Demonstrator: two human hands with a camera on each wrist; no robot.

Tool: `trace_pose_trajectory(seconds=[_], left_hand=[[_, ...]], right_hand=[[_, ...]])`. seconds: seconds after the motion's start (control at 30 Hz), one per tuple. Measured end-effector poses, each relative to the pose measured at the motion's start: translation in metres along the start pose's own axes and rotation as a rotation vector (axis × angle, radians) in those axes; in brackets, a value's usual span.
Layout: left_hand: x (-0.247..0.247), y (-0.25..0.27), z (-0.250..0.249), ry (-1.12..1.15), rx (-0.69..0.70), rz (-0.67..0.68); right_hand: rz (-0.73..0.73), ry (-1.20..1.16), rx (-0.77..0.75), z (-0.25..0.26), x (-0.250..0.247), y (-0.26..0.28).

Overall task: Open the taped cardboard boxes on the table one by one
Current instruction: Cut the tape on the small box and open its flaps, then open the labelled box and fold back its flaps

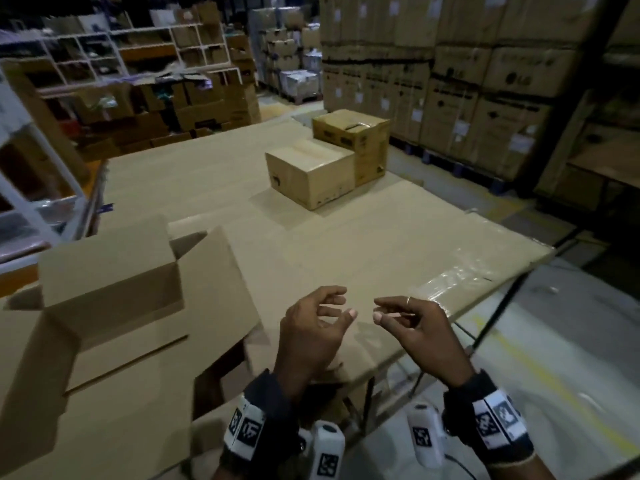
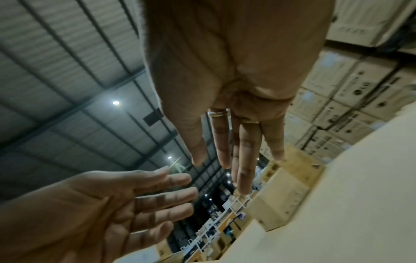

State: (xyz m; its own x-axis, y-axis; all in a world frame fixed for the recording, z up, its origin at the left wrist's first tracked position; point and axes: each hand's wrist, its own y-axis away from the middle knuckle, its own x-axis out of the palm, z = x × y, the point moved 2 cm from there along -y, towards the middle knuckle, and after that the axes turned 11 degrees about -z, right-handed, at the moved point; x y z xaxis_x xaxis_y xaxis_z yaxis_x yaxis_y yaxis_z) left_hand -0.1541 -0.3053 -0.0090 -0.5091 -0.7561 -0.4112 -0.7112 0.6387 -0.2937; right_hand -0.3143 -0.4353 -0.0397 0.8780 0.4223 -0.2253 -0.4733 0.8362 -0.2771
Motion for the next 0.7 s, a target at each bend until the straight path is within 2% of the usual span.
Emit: trace_pose_trajectory(seconds=[0.17,0.3,0.5,0.7], left_hand=[[0.096,-0.035,-0.002,-0.016,-0.063,0.063],[0.144,-0.058,0.002,-0.032,-0.126,0.075],[0.170,-0.102,0.017,-0.075,-0.194,0.021],[0.169,-0.167,0.045,-0.069,-0.233,-0.132]], right_hand=[[-0.013,-0.014,0.115,-0.062,-0.051,-0.043],[-0.022,-0.012,0.121,-0.090,-0.081,-0.080],[0.053,0.032,0.098,-0.100,-0.099,-0.149],[0.120,0.113,-0.037,-0.096,-0.089,-0.246]])
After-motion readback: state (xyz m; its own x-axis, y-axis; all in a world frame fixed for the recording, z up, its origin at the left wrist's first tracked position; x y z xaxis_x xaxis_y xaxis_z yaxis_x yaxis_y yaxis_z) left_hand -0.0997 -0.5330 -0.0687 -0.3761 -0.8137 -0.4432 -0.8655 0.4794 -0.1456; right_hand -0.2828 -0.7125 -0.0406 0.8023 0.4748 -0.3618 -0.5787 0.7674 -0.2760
